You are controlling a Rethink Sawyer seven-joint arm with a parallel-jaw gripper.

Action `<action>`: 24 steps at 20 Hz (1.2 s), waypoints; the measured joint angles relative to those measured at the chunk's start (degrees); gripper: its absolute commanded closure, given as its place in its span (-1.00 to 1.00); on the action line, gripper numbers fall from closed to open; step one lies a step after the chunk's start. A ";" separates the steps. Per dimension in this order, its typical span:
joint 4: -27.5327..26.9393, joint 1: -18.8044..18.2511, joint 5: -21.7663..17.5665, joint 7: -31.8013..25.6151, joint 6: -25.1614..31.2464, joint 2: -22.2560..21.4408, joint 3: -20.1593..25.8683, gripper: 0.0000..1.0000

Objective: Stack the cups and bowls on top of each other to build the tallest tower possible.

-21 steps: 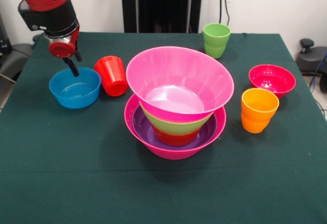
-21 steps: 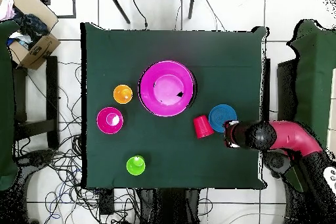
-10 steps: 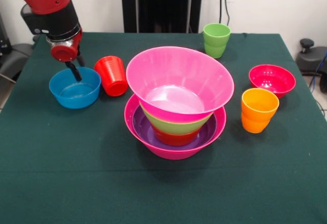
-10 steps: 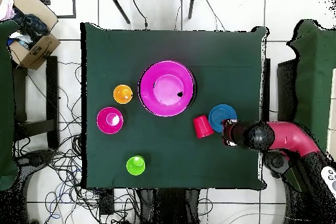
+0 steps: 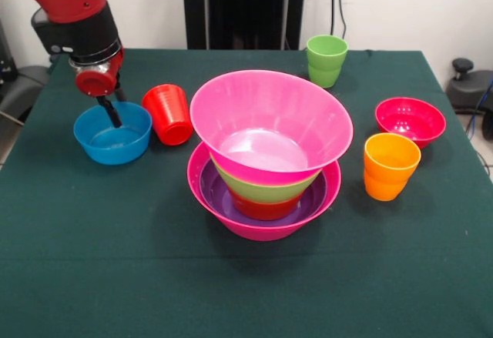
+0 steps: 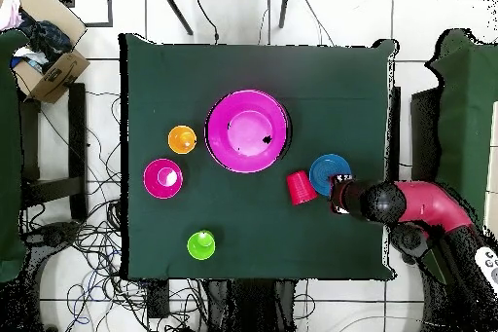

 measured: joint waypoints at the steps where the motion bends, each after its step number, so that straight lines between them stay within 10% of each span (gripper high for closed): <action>1: 0.00 0.04 0.01 0.00 -0.15 0.00 -0.17 -1.00; 21: -0.12 0.13 0.02 0.00 -2.47 3.44 -2.81 -1.00; 22: -0.12 0.09 0.04 0.00 -2.85 3.66 -2.78 1.00; 24: -0.12 -0.38 0.32 0.00 -3.95 3.62 -2.43 1.00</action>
